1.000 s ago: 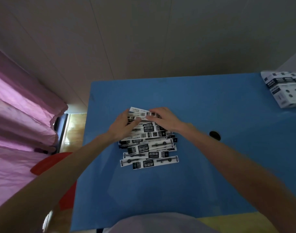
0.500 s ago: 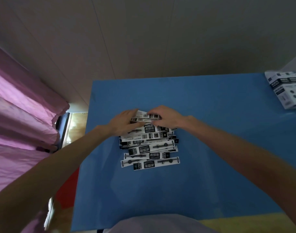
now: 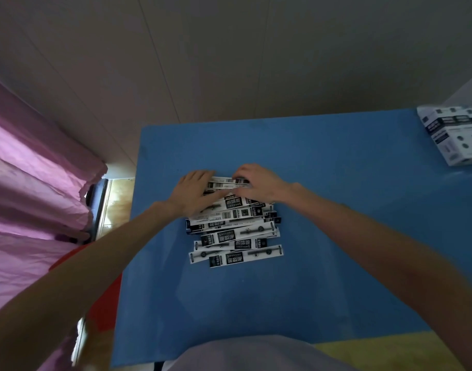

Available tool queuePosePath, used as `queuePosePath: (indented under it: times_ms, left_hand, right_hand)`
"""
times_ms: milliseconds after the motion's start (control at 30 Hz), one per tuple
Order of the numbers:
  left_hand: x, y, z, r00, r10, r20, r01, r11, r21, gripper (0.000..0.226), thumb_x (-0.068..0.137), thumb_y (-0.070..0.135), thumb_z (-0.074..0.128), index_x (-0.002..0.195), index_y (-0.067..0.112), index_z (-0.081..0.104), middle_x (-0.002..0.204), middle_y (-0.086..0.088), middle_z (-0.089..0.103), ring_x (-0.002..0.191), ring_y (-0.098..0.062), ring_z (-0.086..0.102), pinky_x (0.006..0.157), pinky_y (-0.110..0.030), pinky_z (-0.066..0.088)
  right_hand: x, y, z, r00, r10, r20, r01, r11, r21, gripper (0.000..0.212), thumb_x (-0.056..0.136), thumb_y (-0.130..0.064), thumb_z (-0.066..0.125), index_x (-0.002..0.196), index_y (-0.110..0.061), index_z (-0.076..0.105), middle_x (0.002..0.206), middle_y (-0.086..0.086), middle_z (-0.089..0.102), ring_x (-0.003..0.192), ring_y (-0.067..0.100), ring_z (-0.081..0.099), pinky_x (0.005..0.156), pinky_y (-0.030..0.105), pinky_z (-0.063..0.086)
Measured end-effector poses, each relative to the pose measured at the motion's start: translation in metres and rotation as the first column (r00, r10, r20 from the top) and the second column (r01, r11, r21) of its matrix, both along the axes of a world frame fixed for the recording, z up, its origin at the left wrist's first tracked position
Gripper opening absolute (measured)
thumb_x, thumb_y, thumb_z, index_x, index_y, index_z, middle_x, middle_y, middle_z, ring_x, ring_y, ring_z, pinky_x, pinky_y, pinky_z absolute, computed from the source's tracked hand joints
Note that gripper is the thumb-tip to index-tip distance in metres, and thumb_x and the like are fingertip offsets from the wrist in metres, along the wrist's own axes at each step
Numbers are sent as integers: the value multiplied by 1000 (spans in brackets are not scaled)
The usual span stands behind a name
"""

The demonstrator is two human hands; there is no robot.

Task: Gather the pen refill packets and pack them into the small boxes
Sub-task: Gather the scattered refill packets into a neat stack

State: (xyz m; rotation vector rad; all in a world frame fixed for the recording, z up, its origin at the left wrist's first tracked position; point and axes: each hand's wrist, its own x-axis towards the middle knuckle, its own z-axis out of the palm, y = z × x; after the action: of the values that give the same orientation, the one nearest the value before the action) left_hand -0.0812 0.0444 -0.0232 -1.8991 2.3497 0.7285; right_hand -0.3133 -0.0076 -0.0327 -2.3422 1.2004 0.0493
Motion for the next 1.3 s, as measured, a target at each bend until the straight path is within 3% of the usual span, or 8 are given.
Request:
queuePosePath:
  times_ms: [200,400,533,733,867,1000,1133,1300]
  left_hand:
    - [6,1,-2,999,-18,-28,16,999,-49,111,80,93,18,159,15,28,167,-9,23,153,-29,22,125,-48,19]
    - [5,56,-1,980,-197,-12,189,953,-235,106,84,89,35,161,19,21,170,-6,12,156,-25,12,128,-48,9]
    - [-2,96,-12,942,-318,107,335,869,-364,110,78,85,54,158,13,31,169,-13,15,158,-30,10,126,-57,12]
    - [-3,132,-29,866,-442,236,500,729,-467,72,90,60,60,145,13,54,166,-16,27,155,-34,21,123,-61,18]
    - [-3,143,-31,885,-388,259,466,748,-472,58,93,54,59,137,16,60,166,-14,27,154,-33,23,123,-60,20]
    - [-4,150,-35,903,-365,224,428,739,-521,46,91,45,65,126,15,66,154,-13,45,145,-33,37,123,-53,25]
    - [-4,160,-40,905,-375,199,423,752,-506,43,93,44,58,126,17,64,139,-8,56,128,-29,53,111,-41,34]
    - [-5,164,-44,912,-368,184,410,776,-479,47,96,45,52,133,16,60,131,-2,59,118,-21,55,100,-33,38]
  right_hand:
    - [0,3,3,998,-49,-40,47,998,-35,78,98,-66,49,155,-14,40,158,6,41,145,25,36,119,47,34]
    - [-36,79,-4,984,-37,172,86,955,-283,82,94,-64,54,155,-13,37,163,7,31,154,27,21,126,49,18]
    - [-55,132,-18,994,106,16,-89,899,-428,92,86,-74,55,153,-13,41,165,10,28,156,30,16,128,51,12]
    - [-61,162,-38,978,180,-103,-206,801,-562,71,94,-64,53,142,-12,56,149,14,48,145,33,36,124,52,24]
    - [-58,169,-36,980,187,-72,-192,773,-604,58,94,-56,57,132,-13,61,132,8,56,130,28,46,113,44,37]
    - [-56,178,-40,985,166,-37,-156,799,-581,50,94,-52,57,126,-14,64,123,4,58,120,25,52,101,41,46]
    - [-56,189,-49,994,107,-11,-95,831,-549,45,96,-49,57,126,-17,63,129,4,57,124,25,51,99,39,51]
    - [-54,194,-52,998,64,3,-53,850,-524,47,97,-48,56,130,-16,62,133,4,57,121,23,55,96,37,50]
